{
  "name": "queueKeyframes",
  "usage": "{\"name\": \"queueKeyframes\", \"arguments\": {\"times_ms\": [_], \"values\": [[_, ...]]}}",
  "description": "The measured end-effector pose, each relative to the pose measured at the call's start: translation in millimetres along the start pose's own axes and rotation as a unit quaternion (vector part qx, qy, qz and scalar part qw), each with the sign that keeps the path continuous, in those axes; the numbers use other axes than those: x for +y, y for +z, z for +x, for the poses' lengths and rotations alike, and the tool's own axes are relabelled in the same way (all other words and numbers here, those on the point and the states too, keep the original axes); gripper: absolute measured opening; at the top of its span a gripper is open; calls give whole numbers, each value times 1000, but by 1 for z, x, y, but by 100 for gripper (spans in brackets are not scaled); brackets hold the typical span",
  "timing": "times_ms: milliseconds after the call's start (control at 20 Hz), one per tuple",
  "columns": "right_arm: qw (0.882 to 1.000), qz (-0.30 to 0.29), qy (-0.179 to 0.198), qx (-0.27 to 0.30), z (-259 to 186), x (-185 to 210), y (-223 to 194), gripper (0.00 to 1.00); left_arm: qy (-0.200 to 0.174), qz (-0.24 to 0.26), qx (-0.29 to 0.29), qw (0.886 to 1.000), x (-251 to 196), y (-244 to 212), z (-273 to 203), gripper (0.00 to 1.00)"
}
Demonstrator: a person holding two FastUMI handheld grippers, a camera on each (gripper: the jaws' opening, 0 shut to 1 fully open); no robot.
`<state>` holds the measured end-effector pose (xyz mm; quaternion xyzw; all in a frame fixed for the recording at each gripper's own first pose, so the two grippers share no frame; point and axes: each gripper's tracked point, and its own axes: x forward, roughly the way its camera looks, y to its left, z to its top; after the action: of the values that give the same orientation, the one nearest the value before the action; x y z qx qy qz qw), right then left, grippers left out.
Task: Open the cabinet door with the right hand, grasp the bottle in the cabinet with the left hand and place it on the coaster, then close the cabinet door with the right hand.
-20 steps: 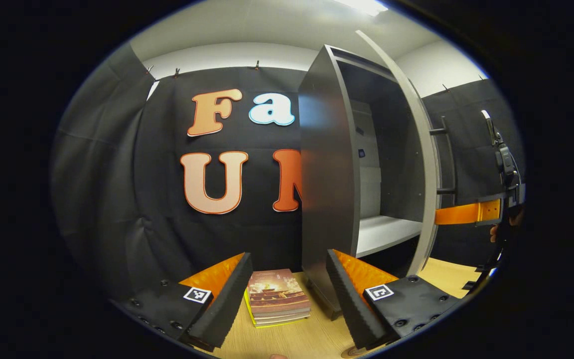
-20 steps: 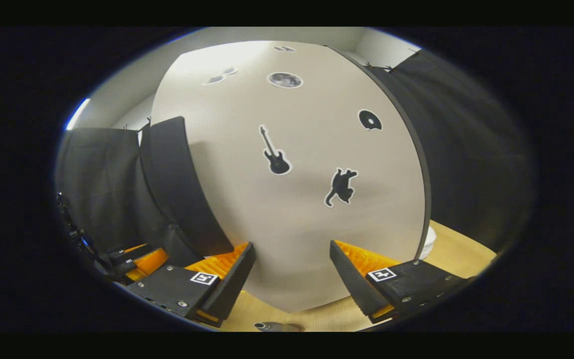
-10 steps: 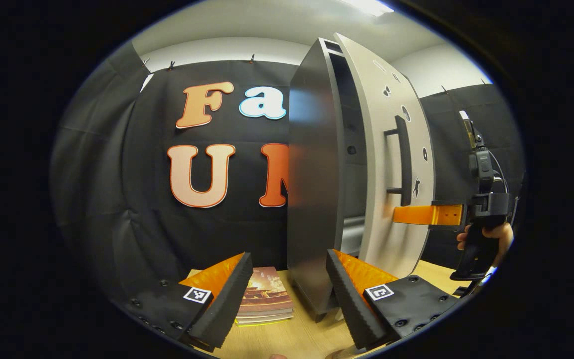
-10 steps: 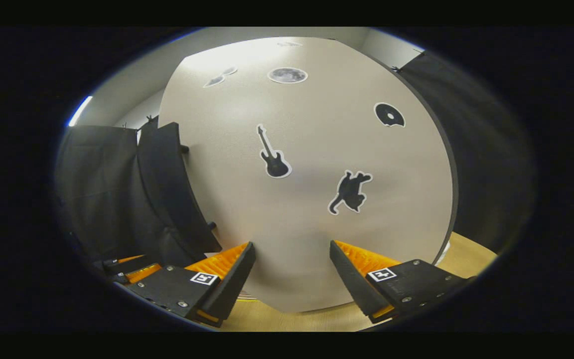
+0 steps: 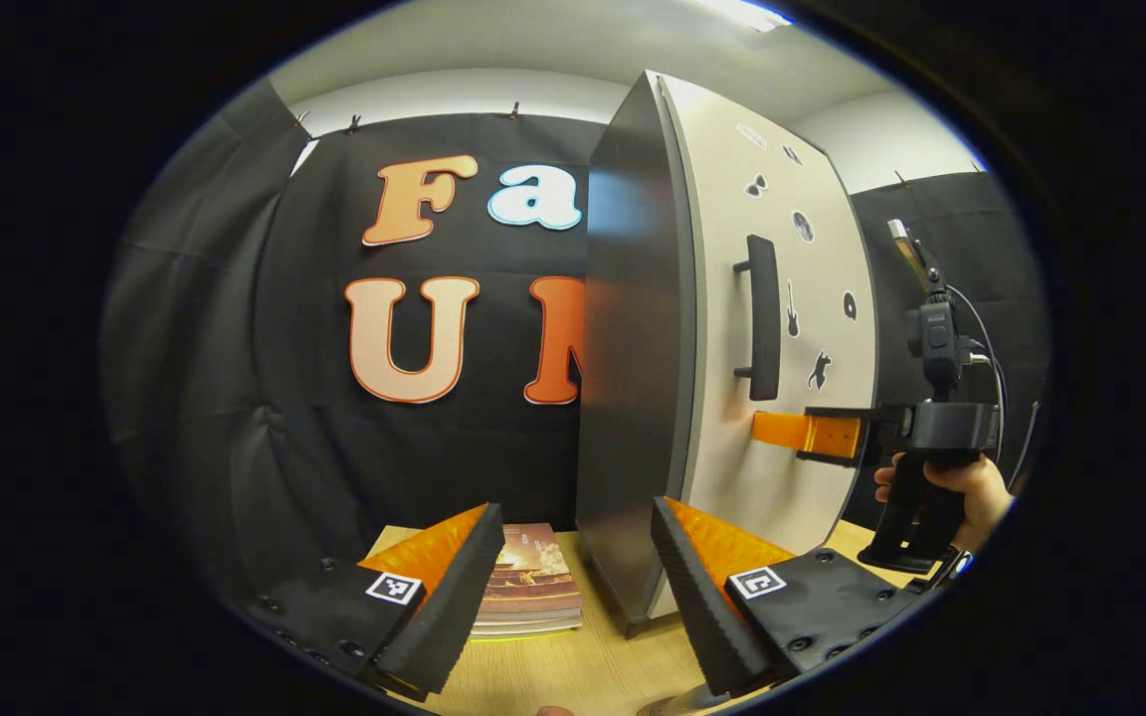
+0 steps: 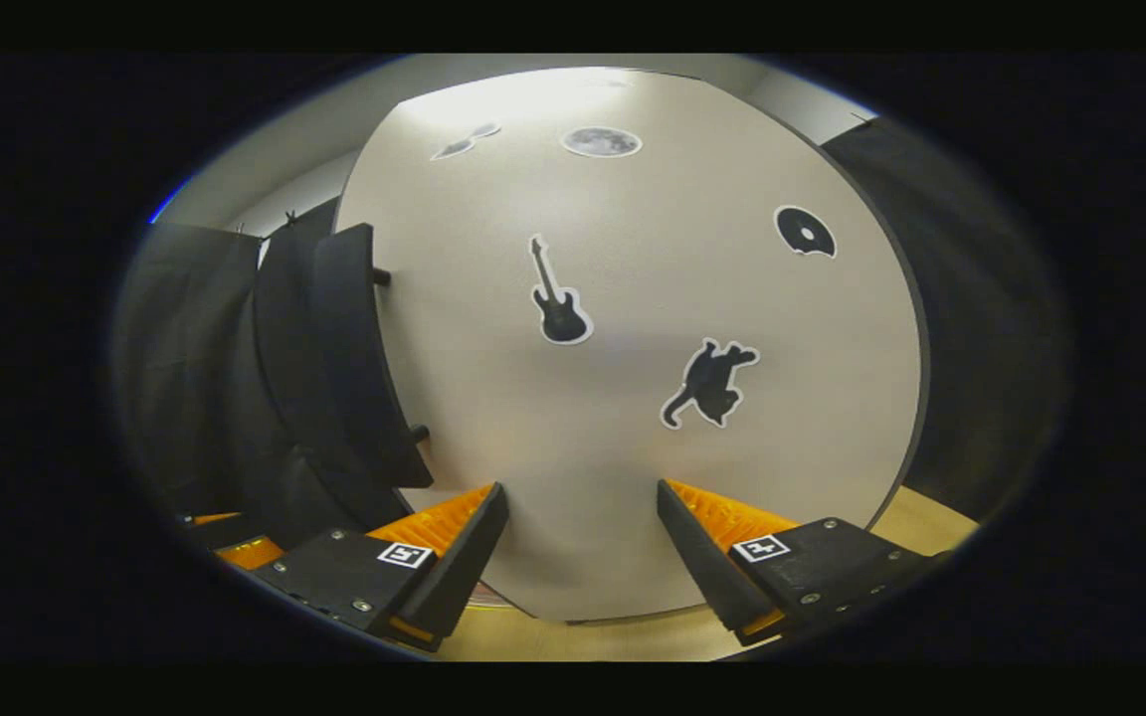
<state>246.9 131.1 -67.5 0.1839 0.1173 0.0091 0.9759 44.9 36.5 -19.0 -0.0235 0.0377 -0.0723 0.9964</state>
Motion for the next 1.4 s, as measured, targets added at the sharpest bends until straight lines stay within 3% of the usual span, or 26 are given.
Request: {"name": "queueKeyframes", "arguments": {"times_ms": [650,1000,1200,1400], "values": [[999,-53,5,3,-17,-12,-6,92,32,12,-13,999,-19,19,-12,96],[987,-156,30,-23,-102,-14,-3,93,53,13,-37,998,-39,38,-28,98],[986,-157,47,-29,-164,-14,-4,94,70,3,-42,997,-51,40,-47,96],[989,-139,34,-40,-213,-29,5,95,70,1,-51,996,-57,45,-62,96]]}}
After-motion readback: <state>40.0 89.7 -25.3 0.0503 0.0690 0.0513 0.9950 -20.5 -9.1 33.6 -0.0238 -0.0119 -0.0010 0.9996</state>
